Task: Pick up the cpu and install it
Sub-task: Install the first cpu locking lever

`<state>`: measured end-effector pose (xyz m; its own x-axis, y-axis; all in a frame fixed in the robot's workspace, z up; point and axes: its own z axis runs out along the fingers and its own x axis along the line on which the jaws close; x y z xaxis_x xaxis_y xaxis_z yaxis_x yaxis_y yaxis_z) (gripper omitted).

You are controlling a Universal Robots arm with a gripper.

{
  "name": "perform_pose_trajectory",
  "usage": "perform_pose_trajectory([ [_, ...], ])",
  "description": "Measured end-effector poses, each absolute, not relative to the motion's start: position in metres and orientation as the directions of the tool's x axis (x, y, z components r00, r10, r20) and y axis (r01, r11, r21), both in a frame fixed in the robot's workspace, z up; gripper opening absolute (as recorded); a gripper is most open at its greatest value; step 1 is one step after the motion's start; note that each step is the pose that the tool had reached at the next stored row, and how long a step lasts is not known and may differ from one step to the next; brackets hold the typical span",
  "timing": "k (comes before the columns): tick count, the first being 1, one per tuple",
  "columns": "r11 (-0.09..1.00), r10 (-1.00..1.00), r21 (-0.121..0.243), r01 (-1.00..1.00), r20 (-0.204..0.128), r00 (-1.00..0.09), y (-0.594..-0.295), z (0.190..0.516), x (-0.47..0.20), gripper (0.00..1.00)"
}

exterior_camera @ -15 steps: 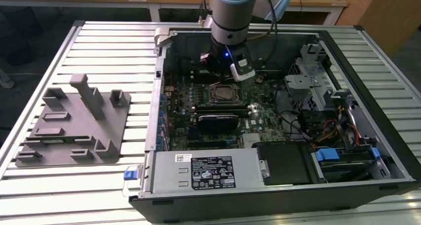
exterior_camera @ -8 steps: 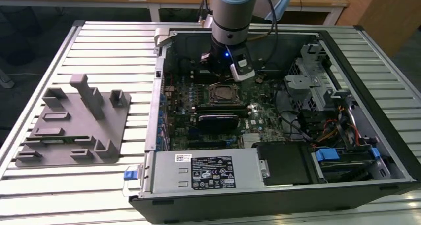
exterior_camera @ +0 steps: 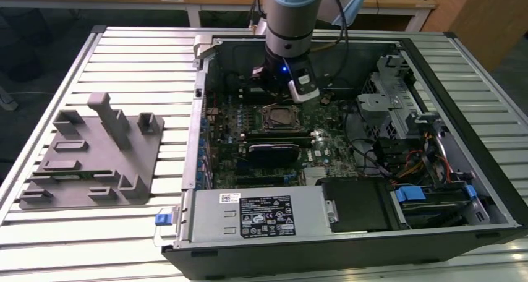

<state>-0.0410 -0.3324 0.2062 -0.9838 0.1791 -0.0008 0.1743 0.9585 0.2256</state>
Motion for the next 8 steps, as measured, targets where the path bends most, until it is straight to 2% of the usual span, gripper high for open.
perform_pose_trajectory([
  [8,0.95,0.221,0.232,0.208,-0.031,-0.975,-0.3325,0.2041,-0.041,0.11],
])
